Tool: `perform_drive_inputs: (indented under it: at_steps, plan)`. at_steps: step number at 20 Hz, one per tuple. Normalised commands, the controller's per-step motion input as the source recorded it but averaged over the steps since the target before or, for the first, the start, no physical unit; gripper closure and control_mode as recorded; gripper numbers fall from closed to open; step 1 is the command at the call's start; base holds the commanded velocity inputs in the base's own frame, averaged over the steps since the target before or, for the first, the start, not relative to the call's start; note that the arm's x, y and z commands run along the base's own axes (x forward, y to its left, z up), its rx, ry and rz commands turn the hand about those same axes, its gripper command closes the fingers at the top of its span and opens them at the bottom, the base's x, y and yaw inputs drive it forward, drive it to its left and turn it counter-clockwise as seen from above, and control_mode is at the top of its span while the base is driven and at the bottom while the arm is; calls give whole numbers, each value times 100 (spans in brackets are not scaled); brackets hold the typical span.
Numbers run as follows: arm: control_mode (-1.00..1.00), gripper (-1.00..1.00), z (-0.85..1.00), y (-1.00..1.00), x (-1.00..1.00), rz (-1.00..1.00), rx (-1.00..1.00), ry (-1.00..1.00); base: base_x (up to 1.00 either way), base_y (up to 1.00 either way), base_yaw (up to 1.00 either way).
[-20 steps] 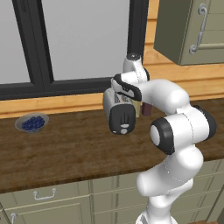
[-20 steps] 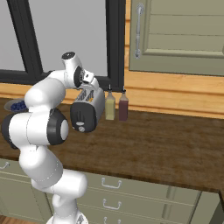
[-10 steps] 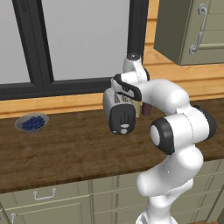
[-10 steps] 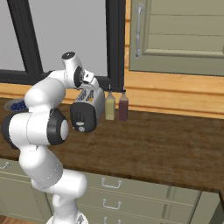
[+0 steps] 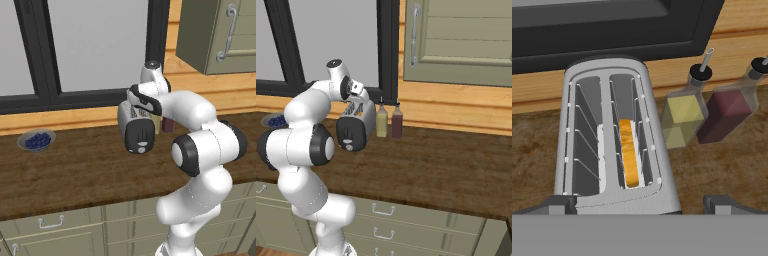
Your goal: Start the toaster. Once the lever pops up, take the bread to the plate on the dining counter.
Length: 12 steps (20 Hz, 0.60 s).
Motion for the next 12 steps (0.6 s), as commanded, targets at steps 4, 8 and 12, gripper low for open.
perform_drive_inputs:
  at_steps: [4,8,12]
  plan:
    - [-100,-100,0,0,0,0,0,0,0,0,0]
    - [-100,-100,0,0,0,0,0,0,0,0,0]
    - [-100,-100,0,0,0,0,0,0,0,0,0]
